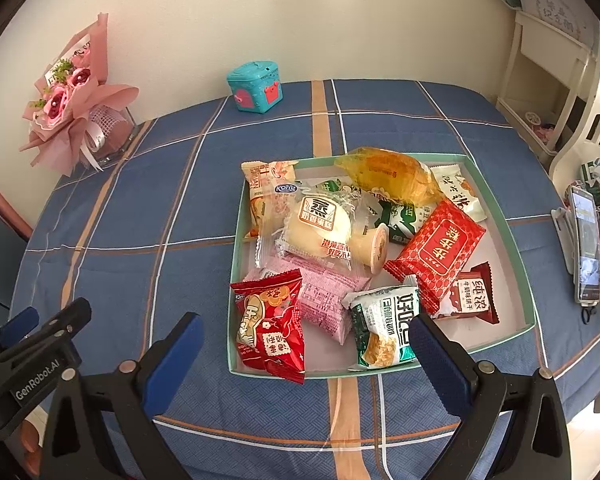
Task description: Organize snacks
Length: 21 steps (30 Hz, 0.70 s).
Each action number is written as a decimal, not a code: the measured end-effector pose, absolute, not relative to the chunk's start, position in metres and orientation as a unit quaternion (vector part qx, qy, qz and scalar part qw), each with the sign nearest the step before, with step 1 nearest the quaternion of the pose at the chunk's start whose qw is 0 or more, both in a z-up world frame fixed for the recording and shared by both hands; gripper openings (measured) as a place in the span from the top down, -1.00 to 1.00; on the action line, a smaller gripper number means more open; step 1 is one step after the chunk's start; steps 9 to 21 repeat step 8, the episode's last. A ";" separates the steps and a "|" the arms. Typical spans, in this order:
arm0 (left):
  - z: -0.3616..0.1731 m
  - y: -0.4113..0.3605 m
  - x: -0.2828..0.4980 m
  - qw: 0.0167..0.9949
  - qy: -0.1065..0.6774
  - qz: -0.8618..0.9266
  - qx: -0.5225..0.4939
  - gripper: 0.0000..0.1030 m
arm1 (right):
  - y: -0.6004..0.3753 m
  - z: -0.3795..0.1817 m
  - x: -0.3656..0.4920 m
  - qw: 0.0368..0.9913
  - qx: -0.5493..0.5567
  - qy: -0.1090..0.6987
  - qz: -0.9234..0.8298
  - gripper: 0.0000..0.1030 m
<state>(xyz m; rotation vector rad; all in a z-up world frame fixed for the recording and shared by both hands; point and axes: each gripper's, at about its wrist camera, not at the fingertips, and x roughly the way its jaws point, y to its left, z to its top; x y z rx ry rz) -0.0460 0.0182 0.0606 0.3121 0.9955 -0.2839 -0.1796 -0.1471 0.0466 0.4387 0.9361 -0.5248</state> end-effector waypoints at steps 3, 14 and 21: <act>0.064 0.019 -0.047 0.863 0.465 -0.135 0.147 -0.59 | -0.147 0.047 -0.180 0.837 0.207 0.442 -0.248 -1.00; 0.064 0.019 -0.046 0.861 0.467 -0.136 0.146 -0.59 | -0.148 0.046 -0.180 0.837 0.207 0.443 -0.247 -1.00; 0.064 0.019 -0.046 0.861 0.467 -0.136 0.146 -0.59 | -0.148 0.046 -0.180 0.837 0.207 0.443 -0.247 -1.00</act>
